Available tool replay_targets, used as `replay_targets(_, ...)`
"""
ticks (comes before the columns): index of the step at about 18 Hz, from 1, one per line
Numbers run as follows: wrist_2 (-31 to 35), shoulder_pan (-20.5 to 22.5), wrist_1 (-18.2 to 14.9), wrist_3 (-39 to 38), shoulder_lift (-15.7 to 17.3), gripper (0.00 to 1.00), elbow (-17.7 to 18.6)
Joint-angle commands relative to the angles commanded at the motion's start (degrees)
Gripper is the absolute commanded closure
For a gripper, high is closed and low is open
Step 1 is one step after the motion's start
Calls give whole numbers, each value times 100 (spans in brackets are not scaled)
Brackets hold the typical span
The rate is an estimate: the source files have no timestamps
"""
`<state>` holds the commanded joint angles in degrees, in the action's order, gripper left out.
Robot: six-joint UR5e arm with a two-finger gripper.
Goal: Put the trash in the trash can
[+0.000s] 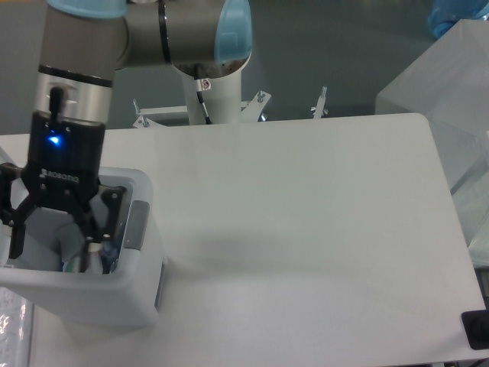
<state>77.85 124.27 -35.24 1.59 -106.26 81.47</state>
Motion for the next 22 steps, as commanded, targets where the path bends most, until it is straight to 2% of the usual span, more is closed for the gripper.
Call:
replay_targets(2, 544, 219, 35, -159, 9, 0, 350)
replay_targets(3, 582, 456, 35, -124, 26, 0, 387)
replay_targets(5, 573, 729, 44, -133, 9, 0, 256)
replay_targets(9, 591, 1108, 26, 234, -158, 0, -297)
replay_targets(12, 582, 1187, -35, 937, -114, 0, -299)
replay_targets(16, 608, 1214, -658, 2693, 149, 0, -53)
replay_targets(20, 643, 1407, -1378, 3687, 491, 0, 263)
replay_targets(22, 652, 1425, -1546, 4312, 615, 0, 352)
